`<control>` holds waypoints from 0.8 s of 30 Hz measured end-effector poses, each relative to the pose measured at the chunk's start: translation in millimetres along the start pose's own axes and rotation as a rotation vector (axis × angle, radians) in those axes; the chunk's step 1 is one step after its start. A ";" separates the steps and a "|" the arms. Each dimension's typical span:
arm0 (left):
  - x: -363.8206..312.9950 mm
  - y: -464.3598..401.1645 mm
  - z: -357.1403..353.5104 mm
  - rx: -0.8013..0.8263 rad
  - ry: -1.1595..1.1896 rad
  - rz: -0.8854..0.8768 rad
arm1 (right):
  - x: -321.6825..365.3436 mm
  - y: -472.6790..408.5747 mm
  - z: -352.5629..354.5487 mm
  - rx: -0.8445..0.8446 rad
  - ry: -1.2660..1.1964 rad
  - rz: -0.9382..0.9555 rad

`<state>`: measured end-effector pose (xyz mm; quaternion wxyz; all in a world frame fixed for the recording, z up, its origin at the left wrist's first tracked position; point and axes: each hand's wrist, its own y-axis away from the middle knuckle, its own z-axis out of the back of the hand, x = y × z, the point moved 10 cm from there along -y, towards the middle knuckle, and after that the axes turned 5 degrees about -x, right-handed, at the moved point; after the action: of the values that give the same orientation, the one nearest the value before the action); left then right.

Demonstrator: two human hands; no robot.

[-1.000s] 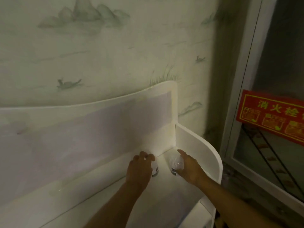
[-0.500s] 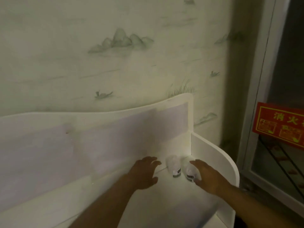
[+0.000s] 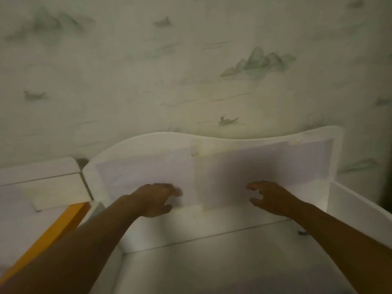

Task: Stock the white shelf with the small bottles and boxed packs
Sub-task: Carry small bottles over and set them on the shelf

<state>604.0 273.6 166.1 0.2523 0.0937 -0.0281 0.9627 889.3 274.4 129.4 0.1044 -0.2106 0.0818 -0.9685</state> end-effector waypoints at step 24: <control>355.5 344.6 -79.2 -0.033 0.053 0.312 | 524.3 -34.6 -158.2 0.031 0.094 0.425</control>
<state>117.7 152.1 155.2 0.1018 0.0584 -0.0515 0.9918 349.9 201.8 199.2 0.3056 -0.1416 0.1142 -0.9346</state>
